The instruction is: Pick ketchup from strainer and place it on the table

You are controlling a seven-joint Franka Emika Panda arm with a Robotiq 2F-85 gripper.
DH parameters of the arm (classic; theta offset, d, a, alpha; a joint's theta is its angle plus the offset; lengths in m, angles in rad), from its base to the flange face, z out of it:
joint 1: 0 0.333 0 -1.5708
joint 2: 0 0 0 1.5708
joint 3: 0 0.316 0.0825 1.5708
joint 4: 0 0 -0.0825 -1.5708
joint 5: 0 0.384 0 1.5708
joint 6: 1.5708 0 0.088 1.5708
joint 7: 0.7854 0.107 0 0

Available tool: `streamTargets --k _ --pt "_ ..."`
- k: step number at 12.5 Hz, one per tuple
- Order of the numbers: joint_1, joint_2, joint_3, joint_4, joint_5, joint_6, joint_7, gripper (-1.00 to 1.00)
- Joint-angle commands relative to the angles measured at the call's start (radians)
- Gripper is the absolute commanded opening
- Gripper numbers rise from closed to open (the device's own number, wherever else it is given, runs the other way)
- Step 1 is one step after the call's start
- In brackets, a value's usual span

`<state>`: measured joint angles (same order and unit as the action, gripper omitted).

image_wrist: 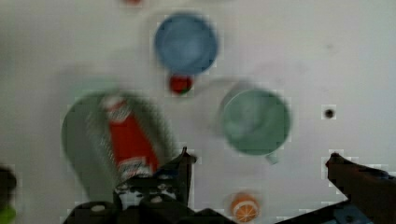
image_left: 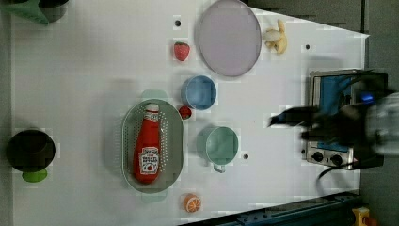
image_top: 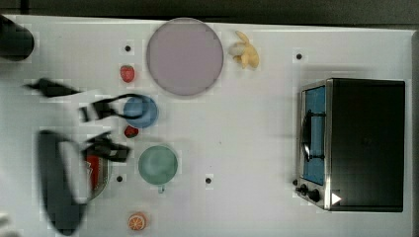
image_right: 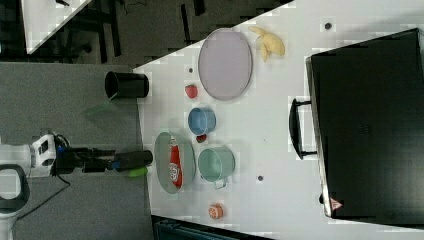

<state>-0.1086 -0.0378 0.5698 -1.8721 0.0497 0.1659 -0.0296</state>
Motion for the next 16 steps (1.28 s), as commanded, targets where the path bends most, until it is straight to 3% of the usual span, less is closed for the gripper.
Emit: streamTargets --k 1,6,11,16 --pt "0.023 0.04 0.107 -0.027 0.008 0.064 0.036 1.0" --pt "0.028 0.129 0.252 -0.193 -0.001 0.345 0.044 1.0" --pt "0.033 0.233 0.255 -0.406 -0.021 0.777 0.051 1.0" --pt "0.034 0.425 0.24 -0.451 -0.073 0.988 0.055 1.0"
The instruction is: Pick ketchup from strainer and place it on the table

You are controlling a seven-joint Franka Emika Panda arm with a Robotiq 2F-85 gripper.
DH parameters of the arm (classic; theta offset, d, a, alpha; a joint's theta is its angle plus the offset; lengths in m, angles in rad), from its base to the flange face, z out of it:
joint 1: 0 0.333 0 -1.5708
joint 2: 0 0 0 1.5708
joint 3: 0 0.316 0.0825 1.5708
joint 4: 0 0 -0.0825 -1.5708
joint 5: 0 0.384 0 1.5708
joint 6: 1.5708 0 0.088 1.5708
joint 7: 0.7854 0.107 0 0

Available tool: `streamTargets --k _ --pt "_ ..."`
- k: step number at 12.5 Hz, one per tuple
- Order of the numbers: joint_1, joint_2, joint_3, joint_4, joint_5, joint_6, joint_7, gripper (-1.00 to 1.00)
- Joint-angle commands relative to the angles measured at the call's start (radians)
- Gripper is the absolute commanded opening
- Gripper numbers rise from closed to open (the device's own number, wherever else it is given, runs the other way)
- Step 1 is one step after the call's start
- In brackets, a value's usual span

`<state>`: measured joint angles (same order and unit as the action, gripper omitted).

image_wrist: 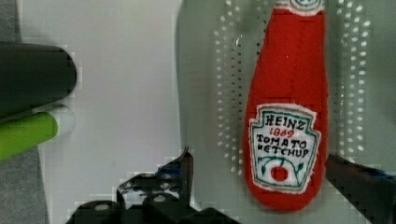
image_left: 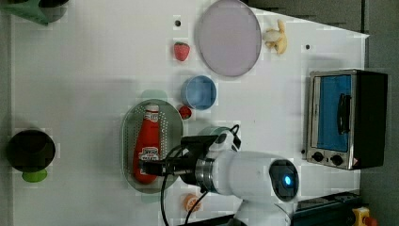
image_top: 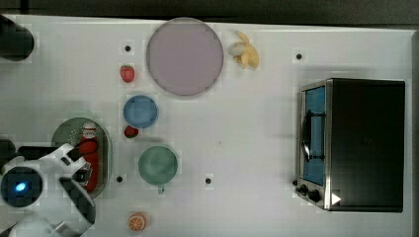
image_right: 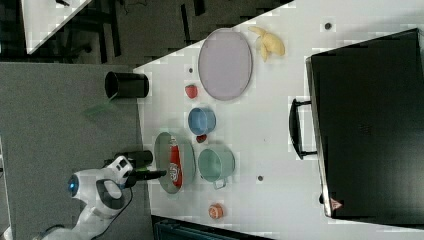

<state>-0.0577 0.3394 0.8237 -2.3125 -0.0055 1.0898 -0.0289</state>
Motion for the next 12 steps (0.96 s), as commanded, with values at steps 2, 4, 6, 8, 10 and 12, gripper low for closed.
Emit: streamTargets --k 2,4,6,8,10,12 --pt "-0.012 0.118 -0.024 -0.008 -0.022 0.104 0.058 1.0" --pt "0.003 0.168 -0.043 -0.005 -0.024 0.139 0.059 1.0" --pt "0.03 0.194 -0.077 0.001 -0.024 0.155 0.059 1.0" --pt "0.068 0.202 -0.125 0.008 -0.024 0.155 0.059 1.0" --pt "0.109 0.203 -0.163 0.013 -0.024 0.156 0.059 0.68" --pt "0.133 0.203 -0.171 0.023 -0.024 0.169 0.059 0.2"
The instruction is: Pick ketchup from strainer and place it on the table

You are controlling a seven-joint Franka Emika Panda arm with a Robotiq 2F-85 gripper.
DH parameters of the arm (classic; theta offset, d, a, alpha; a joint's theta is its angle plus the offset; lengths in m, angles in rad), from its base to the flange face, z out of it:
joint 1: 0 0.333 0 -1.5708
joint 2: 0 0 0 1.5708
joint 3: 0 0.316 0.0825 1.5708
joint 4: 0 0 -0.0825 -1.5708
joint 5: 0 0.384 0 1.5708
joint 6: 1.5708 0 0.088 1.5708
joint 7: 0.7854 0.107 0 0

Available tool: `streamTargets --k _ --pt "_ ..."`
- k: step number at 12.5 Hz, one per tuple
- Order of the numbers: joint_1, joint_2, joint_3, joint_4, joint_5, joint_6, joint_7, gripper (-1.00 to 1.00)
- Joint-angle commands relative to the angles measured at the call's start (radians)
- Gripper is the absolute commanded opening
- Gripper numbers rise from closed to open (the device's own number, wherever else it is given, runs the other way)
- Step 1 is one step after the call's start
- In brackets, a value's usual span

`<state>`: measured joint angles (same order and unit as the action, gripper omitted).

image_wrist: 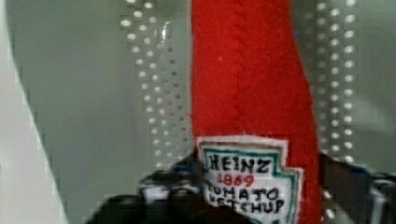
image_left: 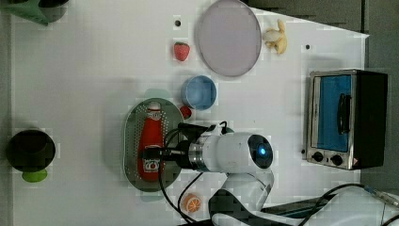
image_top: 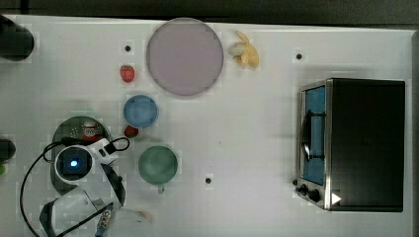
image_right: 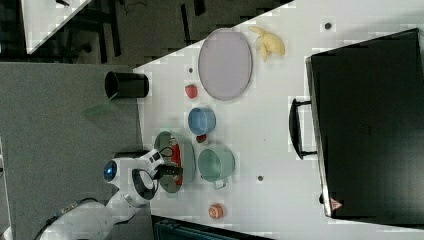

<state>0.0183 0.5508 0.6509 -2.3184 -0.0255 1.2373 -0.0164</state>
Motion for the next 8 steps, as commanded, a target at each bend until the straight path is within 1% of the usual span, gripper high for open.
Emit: streamTargets --k 1,4,6,8 --pt "0.058 -0.011 0.006 0.03 -0.003 0.021 0.047 0.18" --pt "0.054 -0.071 0.023 0.031 -0.002 -0.027 0.047 0.18" --pt "0.046 -0.162 0.038 0.042 0.011 -0.126 0.056 0.18" --pt "0.038 -0.268 0.037 0.075 0.05 -0.245 0.062 0.18"
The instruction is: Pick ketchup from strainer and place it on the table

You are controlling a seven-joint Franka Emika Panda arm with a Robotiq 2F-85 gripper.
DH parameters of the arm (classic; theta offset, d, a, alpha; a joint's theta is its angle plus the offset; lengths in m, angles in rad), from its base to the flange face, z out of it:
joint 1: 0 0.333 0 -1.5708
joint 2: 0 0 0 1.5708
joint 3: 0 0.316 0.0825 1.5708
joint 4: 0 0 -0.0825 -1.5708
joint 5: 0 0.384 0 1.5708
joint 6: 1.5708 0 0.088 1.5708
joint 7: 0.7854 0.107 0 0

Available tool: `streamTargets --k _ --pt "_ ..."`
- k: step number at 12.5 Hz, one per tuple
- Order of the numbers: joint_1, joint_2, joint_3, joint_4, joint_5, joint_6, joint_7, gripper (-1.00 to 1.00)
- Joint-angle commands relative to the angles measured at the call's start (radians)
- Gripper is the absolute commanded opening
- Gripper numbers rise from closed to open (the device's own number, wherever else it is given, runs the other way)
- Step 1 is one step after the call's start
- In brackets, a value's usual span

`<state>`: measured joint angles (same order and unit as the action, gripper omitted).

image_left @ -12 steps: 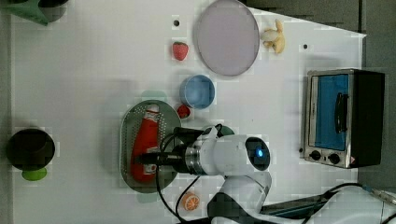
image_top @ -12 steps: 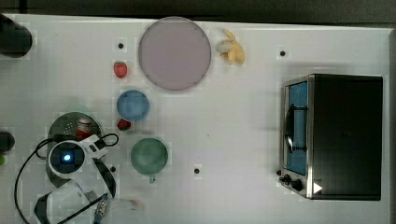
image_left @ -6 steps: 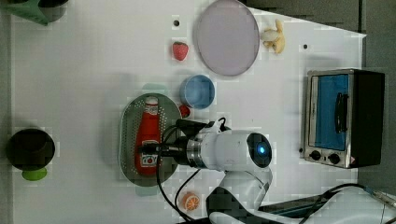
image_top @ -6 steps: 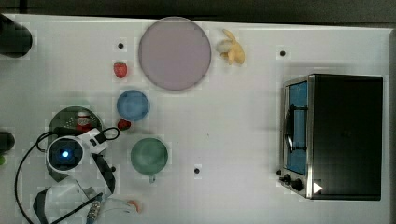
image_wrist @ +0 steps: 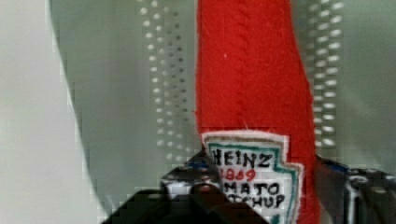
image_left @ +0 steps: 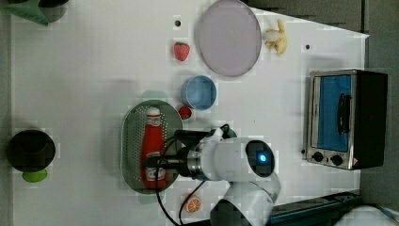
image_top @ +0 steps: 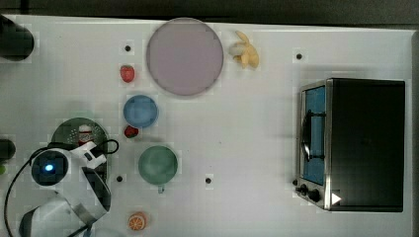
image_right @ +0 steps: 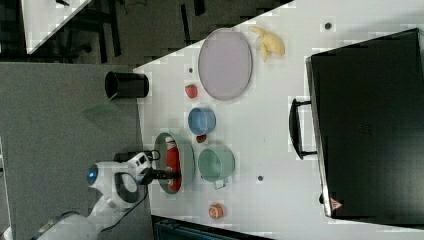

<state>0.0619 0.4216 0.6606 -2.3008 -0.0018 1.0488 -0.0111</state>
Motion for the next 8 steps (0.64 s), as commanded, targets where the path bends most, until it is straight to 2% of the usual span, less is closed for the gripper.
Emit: streamTargets --k 1,3,6,8 --pt "-0.014 -0.188 0.022 0.085 0.059 -0.124 0.056 0.18" --pt "-0.04 -0.264 -0.008 0.151 0.116 -0.28 0.056 0.18" --pt "-0.08 -0.32 -0.091 0.245 0.117 -0.486 0.003 0.18" --pt "-0.104 -0.341 -0.168 0.28 0.115 -0.549 -0.089 0.18"
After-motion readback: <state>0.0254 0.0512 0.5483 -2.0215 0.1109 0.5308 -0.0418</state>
